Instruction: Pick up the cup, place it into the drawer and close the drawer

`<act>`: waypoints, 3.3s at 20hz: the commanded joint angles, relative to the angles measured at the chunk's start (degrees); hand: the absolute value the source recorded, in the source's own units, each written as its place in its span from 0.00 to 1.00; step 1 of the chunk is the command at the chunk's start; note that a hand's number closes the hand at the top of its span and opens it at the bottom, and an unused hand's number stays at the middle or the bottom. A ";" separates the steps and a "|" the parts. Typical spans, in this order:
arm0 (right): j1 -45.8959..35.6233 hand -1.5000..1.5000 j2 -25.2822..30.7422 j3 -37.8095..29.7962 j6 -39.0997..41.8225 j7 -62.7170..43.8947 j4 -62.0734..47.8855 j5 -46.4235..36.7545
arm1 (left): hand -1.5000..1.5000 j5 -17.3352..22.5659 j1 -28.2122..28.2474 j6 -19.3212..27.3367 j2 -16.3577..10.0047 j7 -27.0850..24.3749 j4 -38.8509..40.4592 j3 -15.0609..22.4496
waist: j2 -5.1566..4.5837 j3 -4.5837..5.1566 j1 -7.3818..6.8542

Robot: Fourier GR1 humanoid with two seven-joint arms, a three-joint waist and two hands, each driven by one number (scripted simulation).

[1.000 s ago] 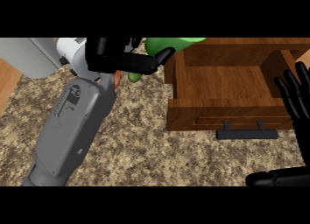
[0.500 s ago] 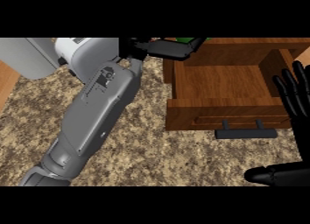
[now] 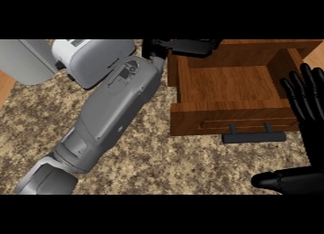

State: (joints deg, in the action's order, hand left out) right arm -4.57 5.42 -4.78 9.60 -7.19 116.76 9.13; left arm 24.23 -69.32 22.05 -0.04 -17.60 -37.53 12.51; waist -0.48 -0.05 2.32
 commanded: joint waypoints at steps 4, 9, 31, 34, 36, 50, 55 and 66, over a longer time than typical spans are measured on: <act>-3.37 0.00 1.98 -2.68 0.88 -1.19 -0.98 2.96 | 1.00 5.52 -2.48 0.98 0.04 -4.04 9.68 7.23 | -0.35 -0.02 1.67; -6.30 0.00 1.58 -2.16 0.73 0.18 -5.06 2.06 | 1.00 8.21 -4.95 2.69 0.04 -2.92 11.35 12.70 | -0.52 -0.04 1.89; -2.11 0.00 -1.26 0.50 3.50 3.05 -3.35 5.41 | 0.00 18.52 -4.87 4.25 0.04 -6.42 10.45 20.45 | -0.77 -0.06 3.14; -4.49 0.00 0.36 -0.72 3.65 -0.68 -3.53 7.79 | 0.00 20.52 -5.00 2.21 0.04 -10.45 9.09 18.16 | -0.40 0.01 1.37; -5.74 0.00 1.31 -2.00 2.96 -3.42 -1.28 9.85 | 0.00 21.34 -7.33 2.14 0.04 -9.02 7.93 17.46 | -0.02 0.01 0.60; 3.35 1.00 10.19 -1.23 12.39 -3.56 6.50 3.40 | 0.00 22.56 10.25 1.67 -13.07 -3.05 -13.59 10.86 | 1.29 0.07 -3.91; 4.39 1.00 12.28 -0.35 14.51 -0.63 3.74 -3.74 | 0.00 22.10 22.95 2.02 -18.59 -1.62 -25.39 11.76 | 1.14 0.04 -4.43; -0.18 1.00 13.03 8.85 11.84 7.88 -6.83 -25.54 | 0.00 24.81 44.26 -6.24 -27.76 -2.49 -41.25 6.28 | 0.44 0.06 -4.04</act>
State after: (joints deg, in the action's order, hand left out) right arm -3.00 16.26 1.41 21.08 -4.42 113.76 -8.50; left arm 48.15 -31.11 19.53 -25.93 -18.17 -76.74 20.55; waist 0.22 0.00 -1.74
